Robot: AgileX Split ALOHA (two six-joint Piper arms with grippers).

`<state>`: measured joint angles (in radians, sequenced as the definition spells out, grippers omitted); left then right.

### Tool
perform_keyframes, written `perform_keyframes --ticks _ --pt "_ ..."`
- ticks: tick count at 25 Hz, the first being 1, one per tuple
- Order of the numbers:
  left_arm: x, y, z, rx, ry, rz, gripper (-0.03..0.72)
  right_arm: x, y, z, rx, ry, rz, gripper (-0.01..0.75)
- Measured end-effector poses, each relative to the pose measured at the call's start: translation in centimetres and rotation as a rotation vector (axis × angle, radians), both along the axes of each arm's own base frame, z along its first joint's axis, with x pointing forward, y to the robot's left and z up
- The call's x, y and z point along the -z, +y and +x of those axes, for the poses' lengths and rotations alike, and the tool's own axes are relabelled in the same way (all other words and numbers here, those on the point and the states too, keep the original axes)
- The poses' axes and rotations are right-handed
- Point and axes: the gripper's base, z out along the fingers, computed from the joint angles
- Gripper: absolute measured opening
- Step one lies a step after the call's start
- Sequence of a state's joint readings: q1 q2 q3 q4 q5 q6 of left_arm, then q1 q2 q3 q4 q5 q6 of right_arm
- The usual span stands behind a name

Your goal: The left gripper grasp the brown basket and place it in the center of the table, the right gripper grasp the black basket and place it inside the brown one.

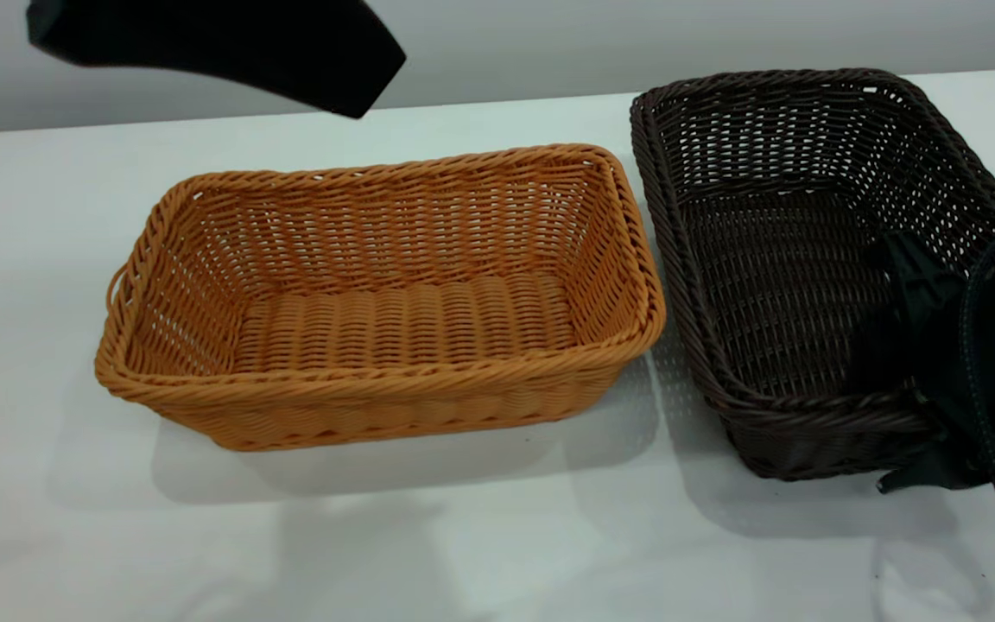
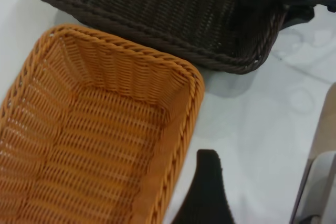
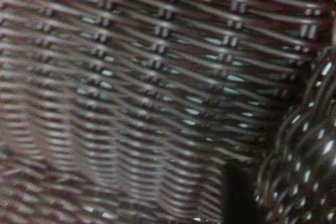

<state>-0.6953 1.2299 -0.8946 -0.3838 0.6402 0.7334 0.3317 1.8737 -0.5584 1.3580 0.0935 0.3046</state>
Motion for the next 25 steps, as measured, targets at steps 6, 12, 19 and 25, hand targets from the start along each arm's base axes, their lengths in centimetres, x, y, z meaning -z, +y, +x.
perform_keyframes --ticks 6,12,19,25 --pt "0.1 0.0 -0.1 0.006 0.014 0.008 0.532 0.0 -0.2 0.1 0.012 -0.008 -0.016 0.292" --pt "0.1 0.1 -0.2 0.008 0.019 0.012 0.532 -0.7 -0.5 0.3 0.009 -0.054 -0.045 0.293" --pt "-0.7 0.0 0.2 -0.015 -0.042 -0.033 0.532 -2.2 -2.1 0.9 -0.087 -0.105 -0.03 0.29" --pt "-2.0 -0.1 0.4 -0.03 -0.1 -0.078 0.532 -4.3 -4.6 1.1 -0.174 -0.156 -0.012 0.284"
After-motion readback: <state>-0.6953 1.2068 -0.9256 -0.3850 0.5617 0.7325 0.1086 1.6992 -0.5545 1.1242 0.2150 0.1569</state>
